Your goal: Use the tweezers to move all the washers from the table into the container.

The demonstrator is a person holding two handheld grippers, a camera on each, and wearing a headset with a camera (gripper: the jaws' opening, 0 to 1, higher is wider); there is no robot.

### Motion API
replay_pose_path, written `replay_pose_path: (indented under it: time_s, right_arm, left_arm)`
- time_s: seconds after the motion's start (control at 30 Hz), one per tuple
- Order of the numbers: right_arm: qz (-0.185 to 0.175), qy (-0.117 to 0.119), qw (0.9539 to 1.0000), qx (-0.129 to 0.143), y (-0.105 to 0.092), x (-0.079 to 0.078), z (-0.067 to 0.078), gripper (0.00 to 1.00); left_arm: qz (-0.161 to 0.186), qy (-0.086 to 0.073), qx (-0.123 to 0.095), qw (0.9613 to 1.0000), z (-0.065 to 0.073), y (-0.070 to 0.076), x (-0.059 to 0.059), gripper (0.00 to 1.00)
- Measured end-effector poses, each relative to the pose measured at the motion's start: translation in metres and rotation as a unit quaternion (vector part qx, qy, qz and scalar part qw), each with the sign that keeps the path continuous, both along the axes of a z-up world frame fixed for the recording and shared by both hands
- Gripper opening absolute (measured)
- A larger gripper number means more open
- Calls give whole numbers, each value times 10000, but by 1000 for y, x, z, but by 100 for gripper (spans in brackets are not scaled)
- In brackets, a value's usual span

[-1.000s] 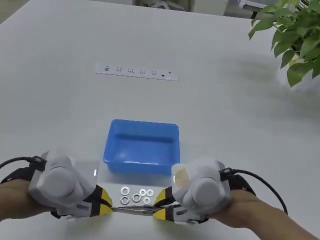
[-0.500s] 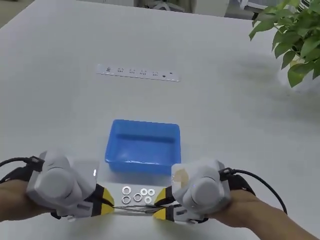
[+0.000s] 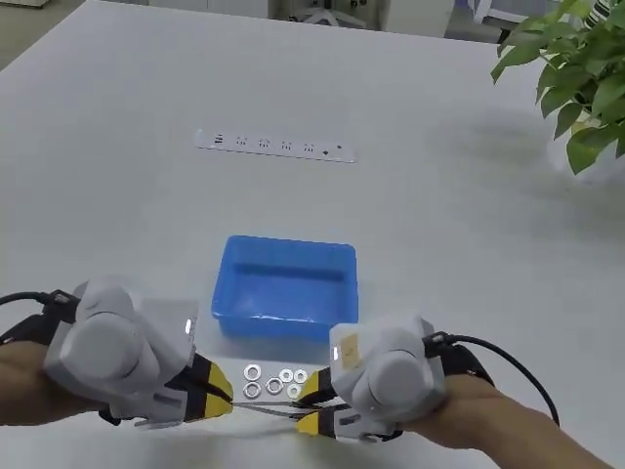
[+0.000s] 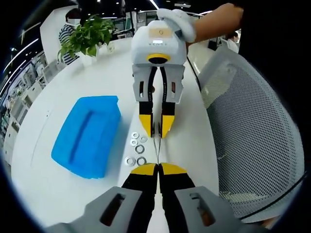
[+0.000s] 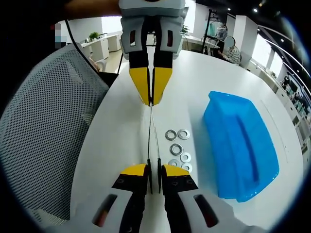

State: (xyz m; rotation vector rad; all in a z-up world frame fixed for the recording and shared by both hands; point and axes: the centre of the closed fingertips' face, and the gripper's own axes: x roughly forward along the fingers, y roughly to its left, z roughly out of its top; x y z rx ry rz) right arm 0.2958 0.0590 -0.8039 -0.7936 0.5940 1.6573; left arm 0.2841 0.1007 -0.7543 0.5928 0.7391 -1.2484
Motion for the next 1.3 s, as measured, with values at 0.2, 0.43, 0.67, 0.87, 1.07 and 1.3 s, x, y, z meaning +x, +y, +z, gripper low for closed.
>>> replay_pose_path:
  time_s: [0.2,0.43,0.67,0.87,1.07,1.3]
  right_arm:
    - [30,-4,10000,26,1,-4,0,13]
    - [6,-9,10000,89,1,-5,6,12]
    - [-103,-13,9995,300,10,-4,18,12]
    - [-119,-19,9993,367,15,-5,20,12]
    - [-144,30,9990,429,19,-9,21,12]
    - [-120,48,9988,466,24,-14,20,12]
  left_arm:
    - [-50,-15,-15,10000,12,-6,-1,5]
    - [-113,-165,-64,9998,28,-13,0,5]
    - [-160,-352,-243,9990,52,-21,5,5]
    - [-166,-406,-315,9985,60,-27,4,5]
    - [-204,-437,-399,9980,65,-35,1,5]
    - [-238,-454,-494,9975,66,-42,-1,5]
